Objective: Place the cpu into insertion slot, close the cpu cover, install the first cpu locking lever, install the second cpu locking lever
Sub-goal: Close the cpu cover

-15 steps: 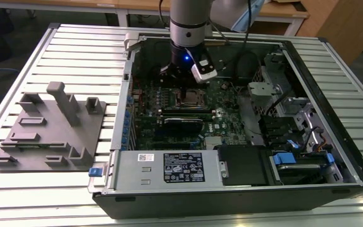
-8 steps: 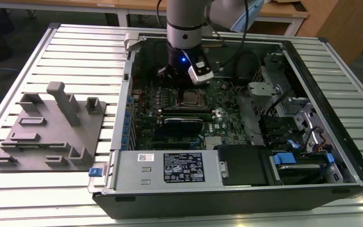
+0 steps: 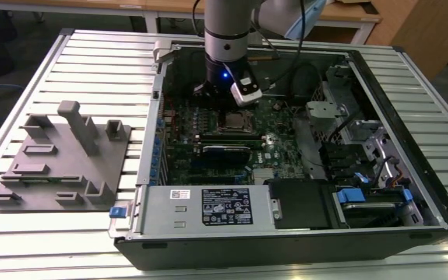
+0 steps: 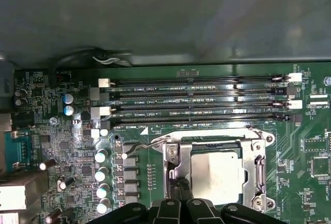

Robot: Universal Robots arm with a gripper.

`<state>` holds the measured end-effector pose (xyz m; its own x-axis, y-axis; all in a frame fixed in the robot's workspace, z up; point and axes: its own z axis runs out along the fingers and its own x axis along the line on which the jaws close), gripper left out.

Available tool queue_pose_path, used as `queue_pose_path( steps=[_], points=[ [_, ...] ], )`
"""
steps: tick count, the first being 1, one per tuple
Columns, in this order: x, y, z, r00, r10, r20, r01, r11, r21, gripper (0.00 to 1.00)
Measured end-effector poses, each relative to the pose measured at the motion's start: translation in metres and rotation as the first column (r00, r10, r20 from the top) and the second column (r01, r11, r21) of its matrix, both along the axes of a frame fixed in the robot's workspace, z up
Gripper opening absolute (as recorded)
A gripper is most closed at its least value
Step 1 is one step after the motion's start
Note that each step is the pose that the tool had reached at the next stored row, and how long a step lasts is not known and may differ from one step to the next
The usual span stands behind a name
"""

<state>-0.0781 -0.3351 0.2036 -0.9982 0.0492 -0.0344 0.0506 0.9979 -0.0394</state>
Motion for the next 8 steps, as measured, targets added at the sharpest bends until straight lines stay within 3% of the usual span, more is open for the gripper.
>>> queue_pose_path(
  steps=[8],
  points=[
    [-0.0005, 0.0000, -0.0025, 1.0000, 0.000, 0.0000, 0.000, 1.0000, 0.0000, 0.10]
  ],
)
